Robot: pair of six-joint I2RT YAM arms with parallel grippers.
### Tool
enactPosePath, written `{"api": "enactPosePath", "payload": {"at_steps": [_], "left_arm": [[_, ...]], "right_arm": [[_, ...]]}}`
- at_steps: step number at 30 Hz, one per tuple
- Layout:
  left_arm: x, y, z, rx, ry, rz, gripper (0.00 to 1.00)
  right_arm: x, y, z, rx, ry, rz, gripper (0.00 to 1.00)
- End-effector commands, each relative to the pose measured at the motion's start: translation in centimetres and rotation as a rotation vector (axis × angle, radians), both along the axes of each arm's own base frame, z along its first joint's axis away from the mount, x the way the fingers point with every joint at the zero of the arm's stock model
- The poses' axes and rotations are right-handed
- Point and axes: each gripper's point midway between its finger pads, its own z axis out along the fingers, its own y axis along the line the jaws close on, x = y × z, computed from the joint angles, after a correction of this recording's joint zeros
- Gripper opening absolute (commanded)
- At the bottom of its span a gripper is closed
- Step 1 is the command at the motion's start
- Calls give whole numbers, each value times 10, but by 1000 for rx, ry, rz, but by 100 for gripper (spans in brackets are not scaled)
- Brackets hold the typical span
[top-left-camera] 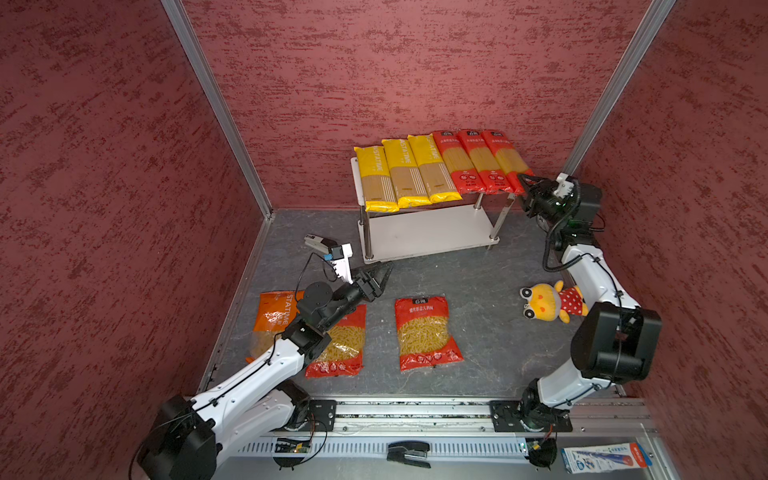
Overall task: Place and organize the pasta boxes and bags onto the shelf
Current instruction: 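Lay the red bag beside the other red bags and push it flat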
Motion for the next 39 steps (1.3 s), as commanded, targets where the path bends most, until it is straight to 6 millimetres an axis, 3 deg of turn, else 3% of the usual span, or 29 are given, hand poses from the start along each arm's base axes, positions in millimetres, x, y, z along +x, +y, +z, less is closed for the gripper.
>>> {"api": "enactPosePath", "payload": {"at_steps": [1,6,12,17,21,27,37,39], "left_arm": [[-2,0,10,5,-40,5,67],[-2,-2,10,2,-41,-2,67],[-3,-1,8,10,-39,3,67],[-2,-4,9,16,-41,-6,67],[-2,-10,10,18,-43,-21,67],[-7,-8,11,24,-49,-10,67],[-9,-7,7,32,-45,-6,67],[-10,-8,8,32,-49,-9,67]], "right_arm": [[-20,23,21,-21,-57,84,55],[-27,24,18,-36,-49,87,60],[-45,25,0,-41,-10,87,62],[-63,28,9,-81,-34,85,64],[-64,25,6,-95,-14,80,63],[-64,-3,-7,-80,26,7,63],[-46,-13,14,-57,-26,-5,63],[-33,-16,8,-52,-12,-8,61]]}}
